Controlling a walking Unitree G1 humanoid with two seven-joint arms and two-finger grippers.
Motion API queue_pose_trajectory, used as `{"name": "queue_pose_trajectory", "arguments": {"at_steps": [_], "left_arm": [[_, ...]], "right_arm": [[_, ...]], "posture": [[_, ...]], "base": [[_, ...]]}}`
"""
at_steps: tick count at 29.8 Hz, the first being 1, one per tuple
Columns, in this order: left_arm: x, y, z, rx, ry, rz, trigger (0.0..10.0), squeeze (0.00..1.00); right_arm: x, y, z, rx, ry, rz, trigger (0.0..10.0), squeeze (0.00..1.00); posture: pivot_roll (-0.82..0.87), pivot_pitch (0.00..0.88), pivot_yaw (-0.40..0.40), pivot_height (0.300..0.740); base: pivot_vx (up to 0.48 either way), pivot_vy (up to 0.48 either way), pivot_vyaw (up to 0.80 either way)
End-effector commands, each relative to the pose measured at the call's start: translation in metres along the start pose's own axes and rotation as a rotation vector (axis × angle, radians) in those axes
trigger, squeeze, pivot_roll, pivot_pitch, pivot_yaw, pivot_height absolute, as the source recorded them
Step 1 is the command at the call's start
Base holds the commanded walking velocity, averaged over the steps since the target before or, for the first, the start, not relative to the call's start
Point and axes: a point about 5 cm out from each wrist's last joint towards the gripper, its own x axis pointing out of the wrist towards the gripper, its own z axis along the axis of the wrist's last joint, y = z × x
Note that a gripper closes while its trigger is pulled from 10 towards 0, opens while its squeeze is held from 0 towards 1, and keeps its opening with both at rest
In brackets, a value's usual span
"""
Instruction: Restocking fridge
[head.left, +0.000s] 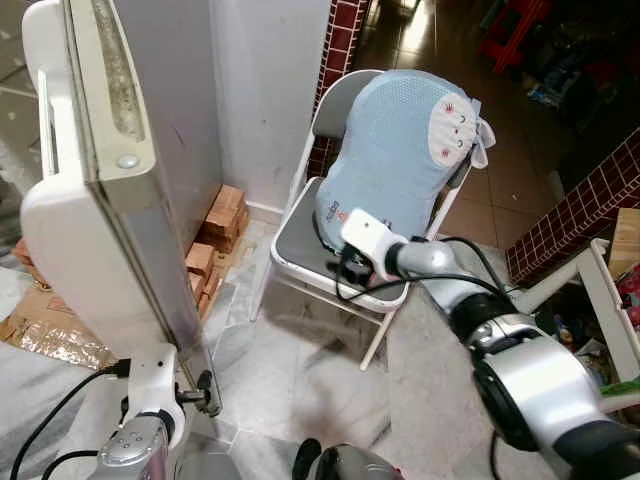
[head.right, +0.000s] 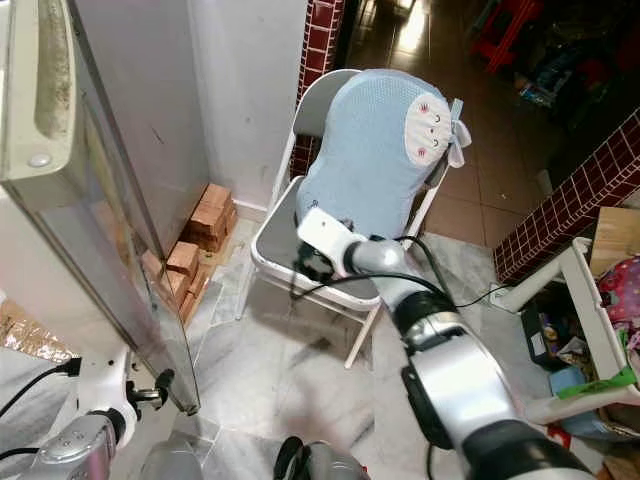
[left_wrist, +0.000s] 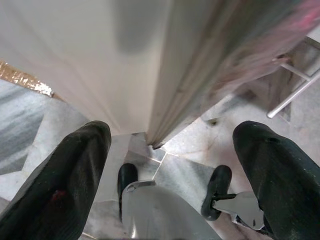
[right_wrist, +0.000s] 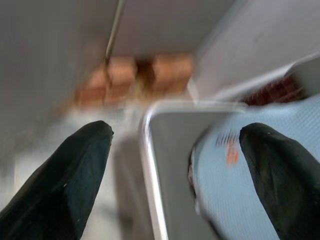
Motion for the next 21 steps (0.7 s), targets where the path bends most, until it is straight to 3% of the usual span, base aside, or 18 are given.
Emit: {"name": "queue_pose_trajectory", "arguments": {"at_steps": [1,5,6,13,15,21], "left_arm": [[-0.001,-0.001,0.001,-0.003,0.011,-0.014,10.0,0.00],[0.000,-0.002,0.003,0.013,0.009,-0.020,10.0,0.00],[0.001,-0.002,0.003,0.016,0.006,-0.012,10.0,0.00],[0.002,-0.001,0.005,0.011,-0.004,0.017,10.0,0.00],[0.002,-0.001,0.005,0.011,-0.005,0.019,10.0,0.00],[0.003,0.000,0.007,0.018,-0.005,0.017,10.0,0.00]], "right_arm": [[0.002,-0.008,0.017,0.094,-0.079,-0.056,10.0,0.00],[0.012,-0.005,0.043,0.196,-0.183,-0.079,10.0,0.00],[0.015,-0.005,0.051,0.273,-0.206,-0.105,10.0,0.00],[0.022,0.002,0.073,0.433,-0.290,-0.111,10.0,0.00],[0.023,0.005,0.074,0.445,-0.301,-0.096,10.0,0.00],[0.024,0.010,0.070,0.443,-0.294,-0.087,10.0,0.00]], "posture": [[0.21,0.055,-0.165,0.740],[0.21,0.053,-0.171,0.740],[0.21,0.053,-0.171,0.740],[0.20,0.049,-0.174,0.740],[0.20,0.049,-0.174,0.740],[0.20,0.047,-0.171,0.740]], "base": [[0.000,0.000,0.00],[0.000,0.000,0.00],[0.000,0.000,0.00],[0.000,0.000,0.00],[0.000,0.000,0.00],[0.000,0.000,0.80]]}}
